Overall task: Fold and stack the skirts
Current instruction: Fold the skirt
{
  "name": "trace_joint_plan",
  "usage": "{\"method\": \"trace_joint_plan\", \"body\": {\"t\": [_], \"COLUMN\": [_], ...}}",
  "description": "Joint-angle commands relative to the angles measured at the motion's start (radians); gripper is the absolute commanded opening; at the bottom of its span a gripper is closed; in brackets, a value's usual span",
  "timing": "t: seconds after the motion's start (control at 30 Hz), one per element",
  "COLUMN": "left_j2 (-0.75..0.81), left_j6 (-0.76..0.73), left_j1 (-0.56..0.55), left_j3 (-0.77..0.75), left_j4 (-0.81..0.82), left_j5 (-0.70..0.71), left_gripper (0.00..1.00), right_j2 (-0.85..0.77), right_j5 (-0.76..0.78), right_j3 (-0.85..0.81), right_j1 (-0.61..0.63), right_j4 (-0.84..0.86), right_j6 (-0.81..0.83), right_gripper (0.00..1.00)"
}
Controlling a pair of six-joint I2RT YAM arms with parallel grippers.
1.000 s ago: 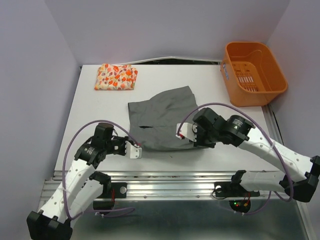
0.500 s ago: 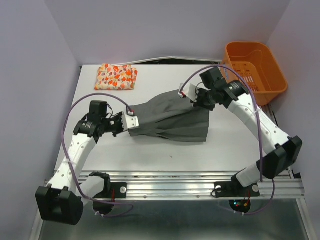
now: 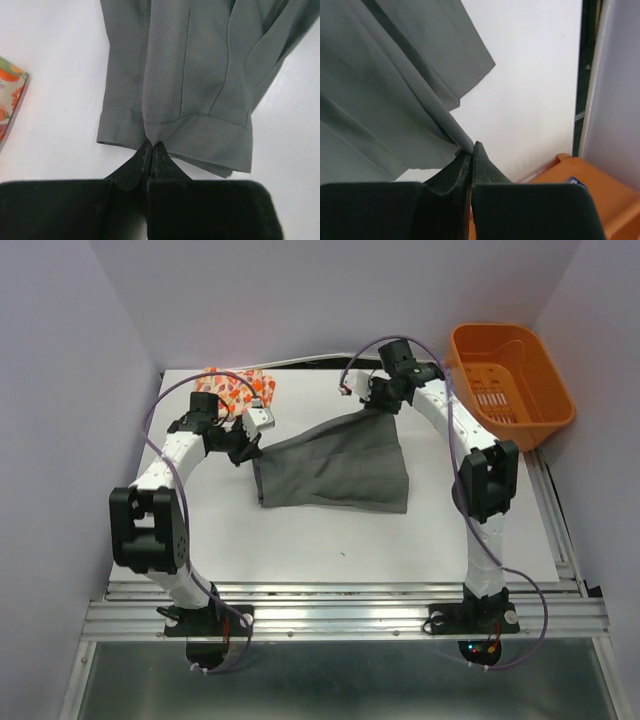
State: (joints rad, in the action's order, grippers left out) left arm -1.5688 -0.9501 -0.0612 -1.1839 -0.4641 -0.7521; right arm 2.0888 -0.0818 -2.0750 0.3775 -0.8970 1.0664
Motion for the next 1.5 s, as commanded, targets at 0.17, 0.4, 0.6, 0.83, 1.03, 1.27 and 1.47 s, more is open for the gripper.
{"method": "trace_joint_plan", "body": {"t": [0.17,0.4,0.6,0.83,1.03,1.27,1.47], "left_j2": [-0.428,-0.525,-0.458,-0.31,-0.202,0.094,0.055], "left_j6": [0.275,0.353,0.356,0.404,0.496,0.579,0.553], "left_j1": [0.052,0.052,-0.005,-0.219,-0.432,-0.407,-0.371], "left_j3": [-0.308,-0.373,-0.268,-0.04,-0.009,-0.007,0.053], "left_j4": [0.133,0.122,0.085,0.05,-0.045,0.096,0.137], "left_j5": [0.098,0.204,0.286,0.392,0.17,-0.013,0.125], "left_gripper": [0.01,0.21,0.23,0.24,0.53,0.59,0.35], "right_j2": [0.295,0.306,0.143,-0.105,-0.223,-0.398,-0.357], "right_j5": [-0.003,0.066,0.212,0.281,0.153,0.014,0.057], "right_j3": [-0.089,-0.112,-0.116,0.01,0.044,0.49,0.596], "right_j1": [-0.026,-0.026,-0.026,-0.035,-0.078,-0.088,-0.097], "right_j4": [0.294,0.429,0.46,0.31,-0.024,-0.076,-0.02], "right_j6": [0.101,-0.038,-0.146,-0.247,-0.471,-0.7,-0.732], "right_gripper": [0.4,0.99,1.0,1.0,1.0,1.0,0.96]}}
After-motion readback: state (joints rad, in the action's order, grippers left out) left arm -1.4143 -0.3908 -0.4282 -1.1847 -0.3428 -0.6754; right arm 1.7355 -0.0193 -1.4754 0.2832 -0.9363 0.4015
